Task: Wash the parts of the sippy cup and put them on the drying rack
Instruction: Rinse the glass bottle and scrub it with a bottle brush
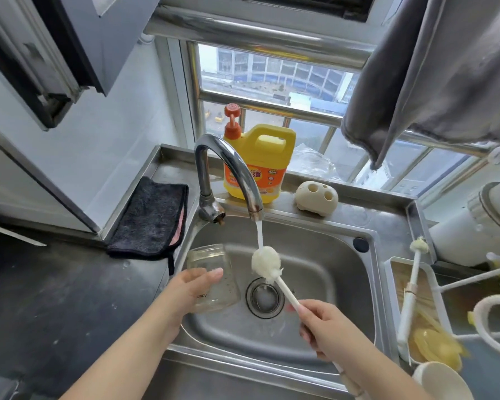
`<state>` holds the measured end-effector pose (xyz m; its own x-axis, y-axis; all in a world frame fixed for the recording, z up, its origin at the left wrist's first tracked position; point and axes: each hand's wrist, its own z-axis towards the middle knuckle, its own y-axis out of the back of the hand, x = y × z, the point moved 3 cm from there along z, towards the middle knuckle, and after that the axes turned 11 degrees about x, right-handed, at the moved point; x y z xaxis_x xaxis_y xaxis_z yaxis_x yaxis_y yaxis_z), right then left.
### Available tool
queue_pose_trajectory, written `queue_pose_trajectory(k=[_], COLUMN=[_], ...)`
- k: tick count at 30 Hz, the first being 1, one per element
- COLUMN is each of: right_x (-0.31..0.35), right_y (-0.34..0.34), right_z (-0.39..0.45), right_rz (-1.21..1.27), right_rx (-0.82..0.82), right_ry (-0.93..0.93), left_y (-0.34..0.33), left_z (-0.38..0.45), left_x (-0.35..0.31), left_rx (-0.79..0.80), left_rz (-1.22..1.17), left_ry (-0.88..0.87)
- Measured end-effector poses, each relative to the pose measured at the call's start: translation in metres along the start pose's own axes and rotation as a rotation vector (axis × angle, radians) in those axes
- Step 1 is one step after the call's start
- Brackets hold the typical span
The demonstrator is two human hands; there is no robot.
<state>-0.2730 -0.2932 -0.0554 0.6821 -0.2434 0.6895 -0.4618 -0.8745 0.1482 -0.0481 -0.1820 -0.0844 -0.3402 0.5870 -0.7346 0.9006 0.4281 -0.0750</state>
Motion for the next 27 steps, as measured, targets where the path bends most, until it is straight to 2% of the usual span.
queue_pose_trajectory(k=[3,7,13,22,27], right_x=[-0.006,-0.004,-0.01,-0.007,0.005], right_y=[0.009,0.017,0.022,0.026,0.017], right_z=[-0.005,-0.01,-0.007,0.007,0.031], right_rz=[-0.31,-0.541,-0.487,-0.189,-0.125], right_rx=[-0.166,-0.307,-0.282,-0.302,-0.256], right_ry=[0.031,0.017,-0.008,0.031,0.025], left_y=[-0.009,-0.029,-0.034,-0.016,-0.039], left_z=[0.003,0.01,0.024,0.056,0.049], left_x=[-0.002,-0.01,-0.014,-0.019,-0.006], left_rx=[0.037,0.036,0.082,0.095,0.22], left_rz=[0.124,0.4,0.612,0.56,0.168], left_ry=[-0.014,-0.094,-0.229,-0.215,-0.164])
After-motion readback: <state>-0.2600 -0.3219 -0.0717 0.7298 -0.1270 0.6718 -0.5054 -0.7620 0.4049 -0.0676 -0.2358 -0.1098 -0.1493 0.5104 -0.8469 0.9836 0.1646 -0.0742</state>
